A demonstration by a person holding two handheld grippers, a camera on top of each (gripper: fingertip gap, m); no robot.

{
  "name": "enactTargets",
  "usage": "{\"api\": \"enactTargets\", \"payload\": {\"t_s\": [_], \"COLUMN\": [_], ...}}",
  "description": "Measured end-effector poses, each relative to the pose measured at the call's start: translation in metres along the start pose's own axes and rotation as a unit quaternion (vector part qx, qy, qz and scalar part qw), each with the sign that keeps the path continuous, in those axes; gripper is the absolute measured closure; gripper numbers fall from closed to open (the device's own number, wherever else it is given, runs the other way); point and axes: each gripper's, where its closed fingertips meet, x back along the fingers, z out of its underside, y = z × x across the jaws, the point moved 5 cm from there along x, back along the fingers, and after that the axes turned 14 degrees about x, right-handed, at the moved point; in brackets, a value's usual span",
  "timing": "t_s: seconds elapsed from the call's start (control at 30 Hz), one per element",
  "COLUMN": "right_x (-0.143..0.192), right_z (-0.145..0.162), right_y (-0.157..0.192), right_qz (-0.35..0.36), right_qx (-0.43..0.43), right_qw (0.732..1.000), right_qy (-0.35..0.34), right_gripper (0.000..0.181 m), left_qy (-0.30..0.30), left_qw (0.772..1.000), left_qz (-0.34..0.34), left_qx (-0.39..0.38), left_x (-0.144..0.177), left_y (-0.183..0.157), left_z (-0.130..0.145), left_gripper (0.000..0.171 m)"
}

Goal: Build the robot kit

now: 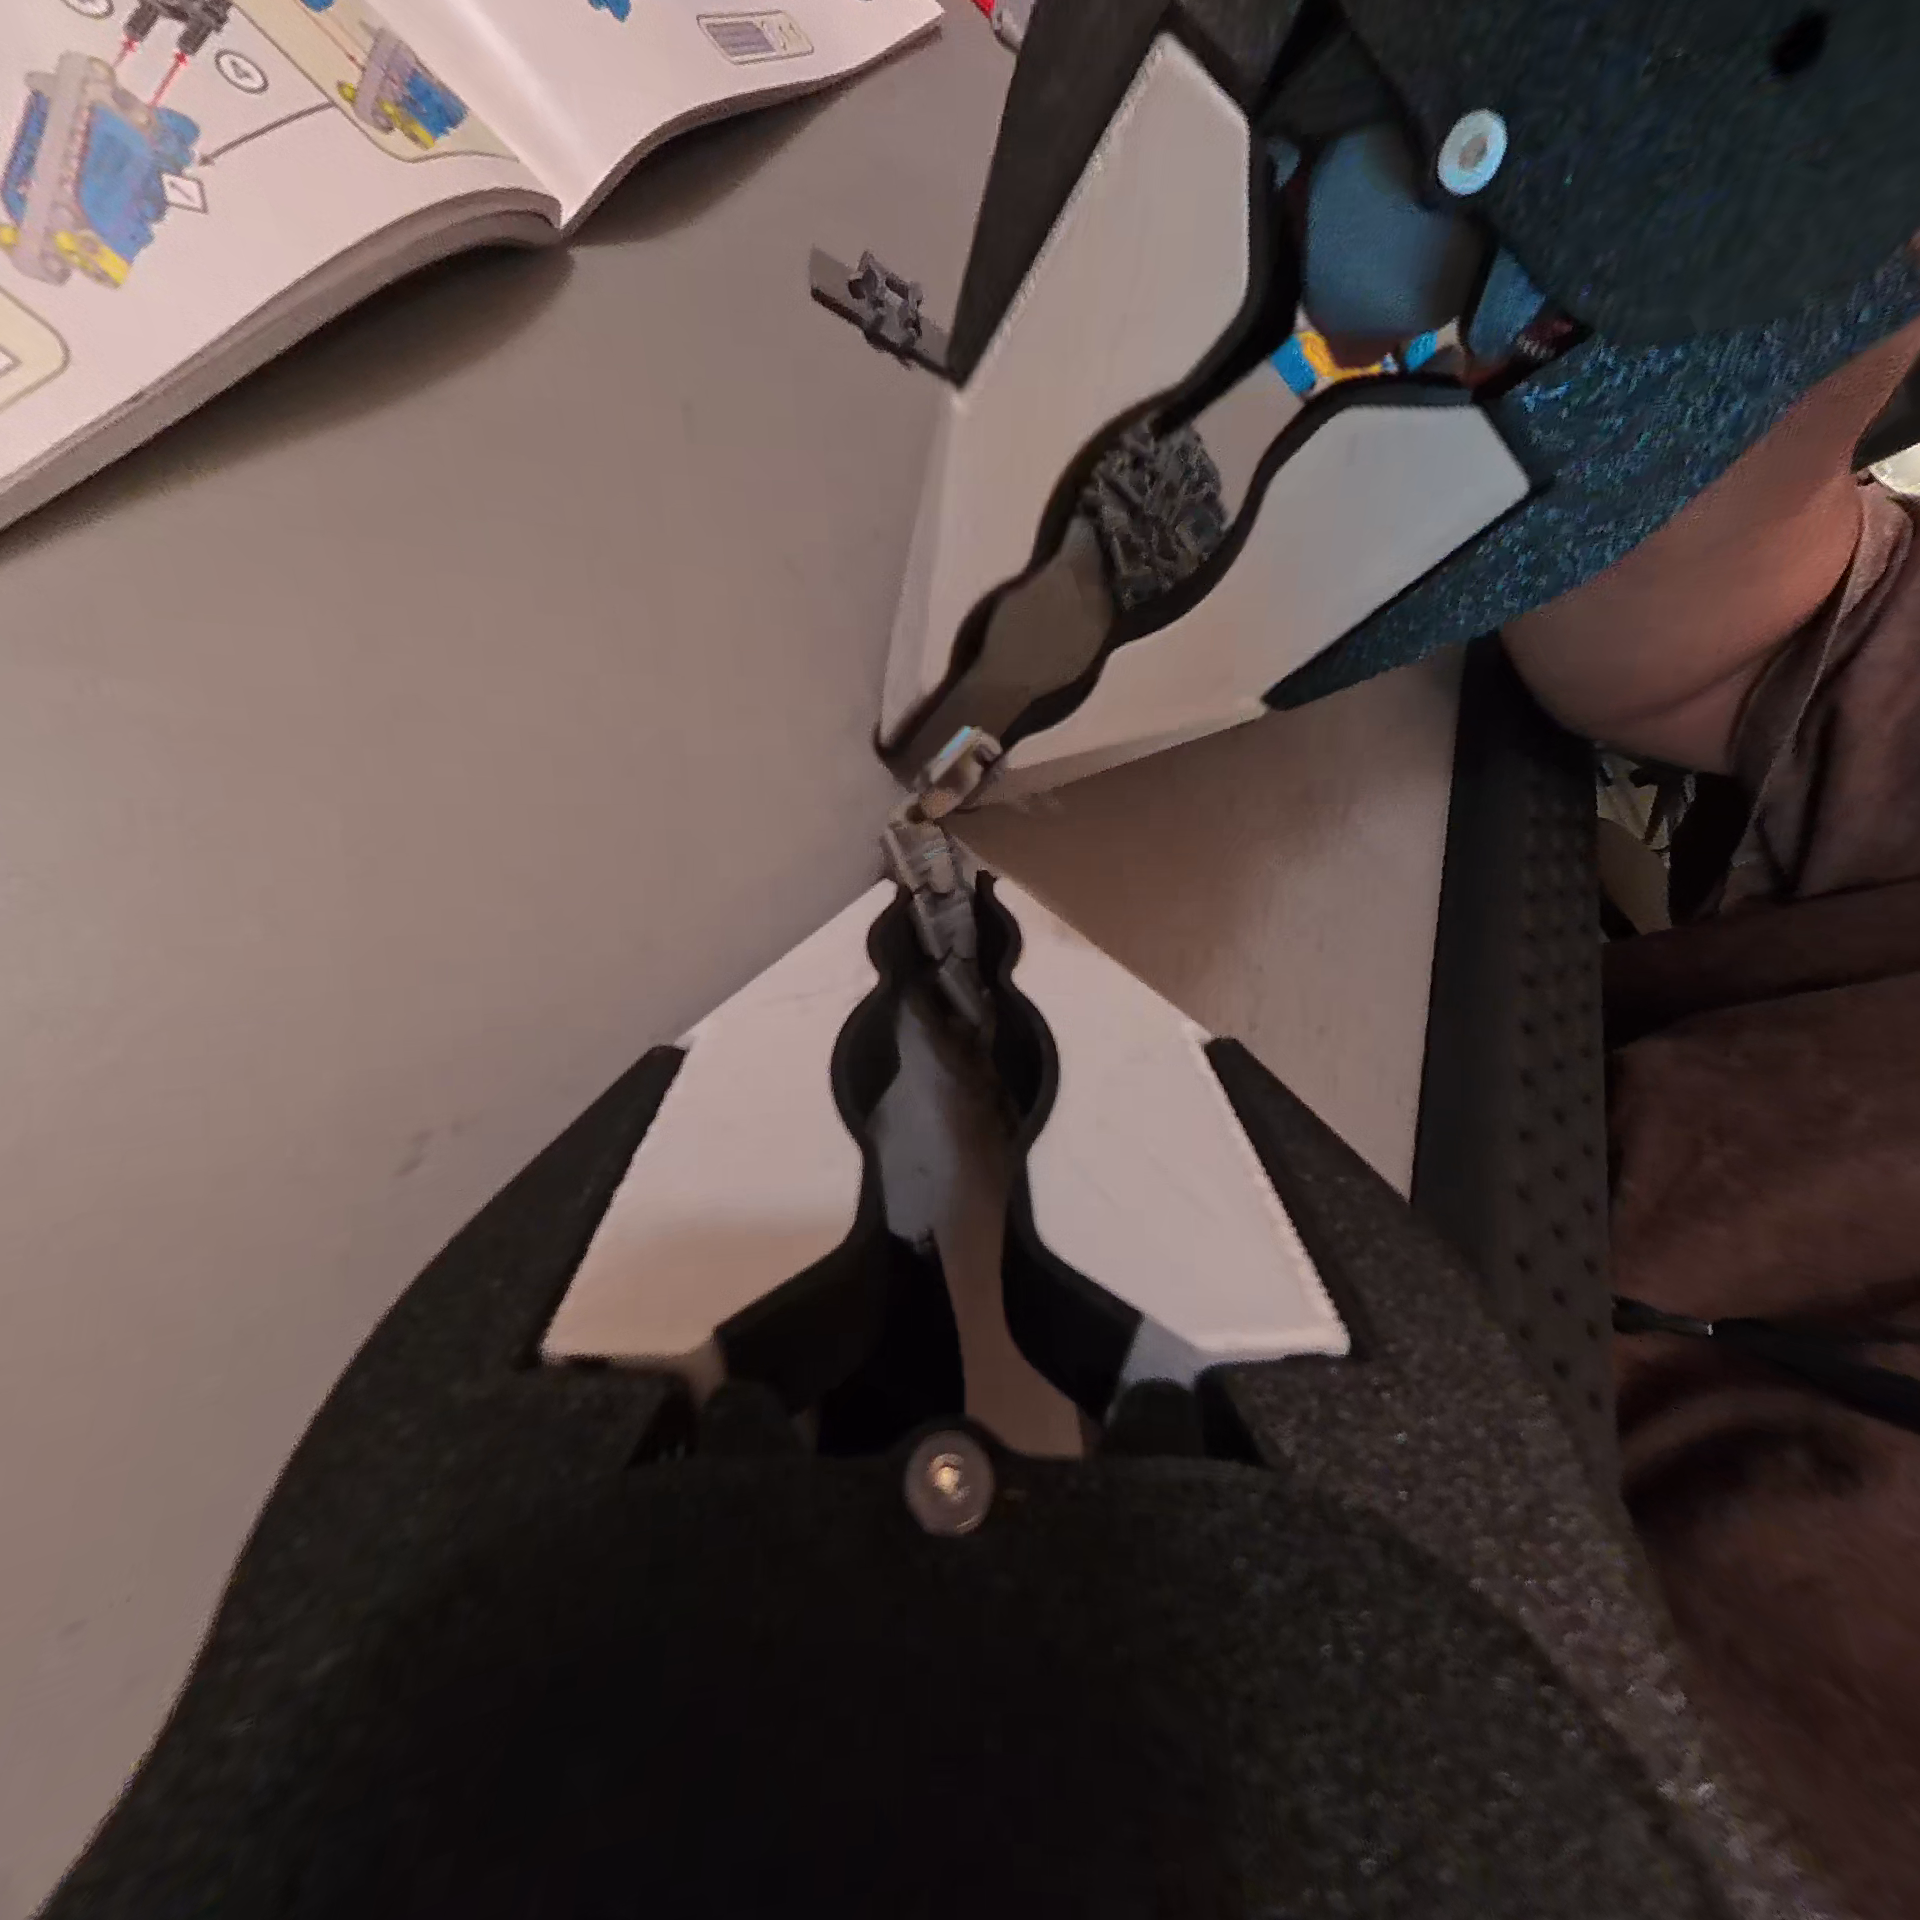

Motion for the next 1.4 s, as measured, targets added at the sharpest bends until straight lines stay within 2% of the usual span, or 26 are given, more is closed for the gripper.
{"api": "enactTargets", "payload": {"t_s": [0.03,0.13,0.3,0.43,0.5,0.67,0.77,1.0,1.1,1.27,1.4], "right_x": [0.000,0.001,0.010,0.019,0.016,0.015,0.014,0.013,0.011,0.013,0.022], "right_z": [0.000,0.000,-0.002,-0.003,-0.004,-0.007,-0.007,-0.012,-0.012,-0.012,-0.010], "right_y": [0.000,-0.001,-0.003,-0.002,-0.002,-0.002,-0.003,-0.006,-0.007,-0.007,0.002], "right_qz": [-0.005,-0.028,-0.021,0.002,0.020,0.029,0.011,-0.002,-0.003,0.001,-0.021], "right_qx": [-0.004,-0.022,-0.027,-0.018,-0.006,-0.011,-0.032,-0.037,-0.047,-0.049,-0.043], "right_qw": [1.000,0.998,0.990,0.982,0.982,0.984,0.985,0.988,0.986,0.988,0.979], "right_qy": [-0.016,-0.060,-0.137,-0.186,-0.187,-0.174,-0.171,-0.147,-0.161,-0.146,-0.198], "right_gripper": [0.163,0.152,0.152,0.165,0.173,0.174,0.174,0.174,0.174,0.174,0.171], "left_qy": [0.000,0.001,0.001,0.001,0.001,-0.006,-0.007,-0.006,-0.005,0.001,-0.001], "left_qw": [1.000,1.000,1.000,1.000,1.000,0.999,0.998,0.998,0.998,0.999,0.999], "left_qz": [0.001,0.003,0.005,0.006,0.003,-0.023,-0.031,-0.032,-0.036,-0.016,0.013], "left_qx": [0.002,0.003,0.006,0.008,0.007,-0.041,-0.057,-0.052,-0.052,-0.030,-0.043], "left_x": [0.000,0.000,0.000,0.000,0.000,0.000,0.000,0.000,0.000,0.000,0.005], "left_y": [0.000,0.000,0.000,0.000,0.001,-0.002,-0.003,-0.002,-0.001,0.000,-0.005], "left_z": [0.000,0.000,0.000,0.000,0.000,0.000,0.000,0.000,0.000,0.000,0.000], "left_gripper": [0.161,0.161,0.161,0.161,0.161,0.160,0.160,0.160,0.159,0.160,0.163]}}
